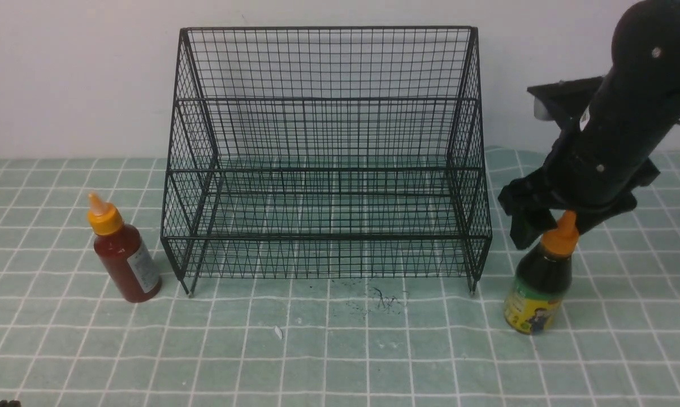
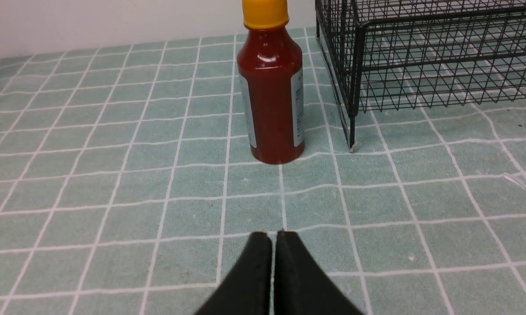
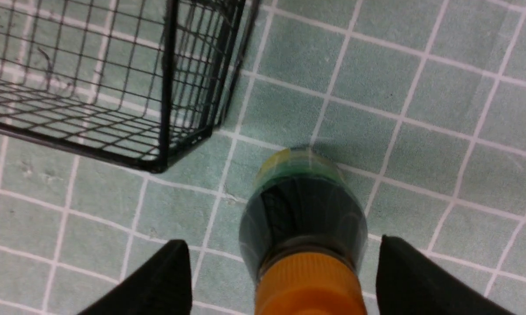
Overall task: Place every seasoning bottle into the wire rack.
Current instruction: Use the right arm to grab the condiment bottle closest to it, then use the right arm to put the condiment bottle back on the shelf
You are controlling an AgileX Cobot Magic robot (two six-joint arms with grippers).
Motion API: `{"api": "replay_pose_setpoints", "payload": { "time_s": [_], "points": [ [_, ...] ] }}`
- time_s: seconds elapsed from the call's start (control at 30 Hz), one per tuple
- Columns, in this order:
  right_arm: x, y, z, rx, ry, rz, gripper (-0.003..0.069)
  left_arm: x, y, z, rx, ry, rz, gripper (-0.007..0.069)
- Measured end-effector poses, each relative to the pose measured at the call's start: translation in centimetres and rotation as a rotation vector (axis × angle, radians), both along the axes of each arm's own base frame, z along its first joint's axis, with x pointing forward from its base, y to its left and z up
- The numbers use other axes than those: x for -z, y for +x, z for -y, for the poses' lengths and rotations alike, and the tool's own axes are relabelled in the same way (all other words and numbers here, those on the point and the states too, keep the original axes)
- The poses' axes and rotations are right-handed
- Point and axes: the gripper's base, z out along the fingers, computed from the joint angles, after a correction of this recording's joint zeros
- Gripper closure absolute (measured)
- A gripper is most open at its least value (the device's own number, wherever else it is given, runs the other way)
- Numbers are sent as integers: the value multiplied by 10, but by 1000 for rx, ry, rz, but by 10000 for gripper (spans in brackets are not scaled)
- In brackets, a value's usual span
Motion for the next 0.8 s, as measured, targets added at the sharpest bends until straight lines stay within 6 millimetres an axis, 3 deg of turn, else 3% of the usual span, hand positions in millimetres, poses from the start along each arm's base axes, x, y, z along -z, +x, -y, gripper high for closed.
{"api": "replay_pose_setpoints", "payload": {
  "time_s": [0.17,0.27,0.4,0.5,0.53,0.7,0.8],
  "points": [
    [12,-4,4,-11,-42,-33,213,0,0,0,0,0,0,631],
    [12,-5,4,-27,-46,-34,367,0,0,0,0,0,0,631],
    [6,-4,3,-33,-28,-18,356,0,0,0,0,0,0,631],
    [-18,-14,3,-33,26,40,356,0,0,0,0,0,0,631],
    [-40,-26,3,-34,79,92,356,0,0,0,0,0,0,631],
    [-106,-71,4,-86,184,252,356,0,0,0,0,0,0,631],
    [-129,-81,2,-114,214,313,356,0,0,0,0,0,0,631]
  ]
}}
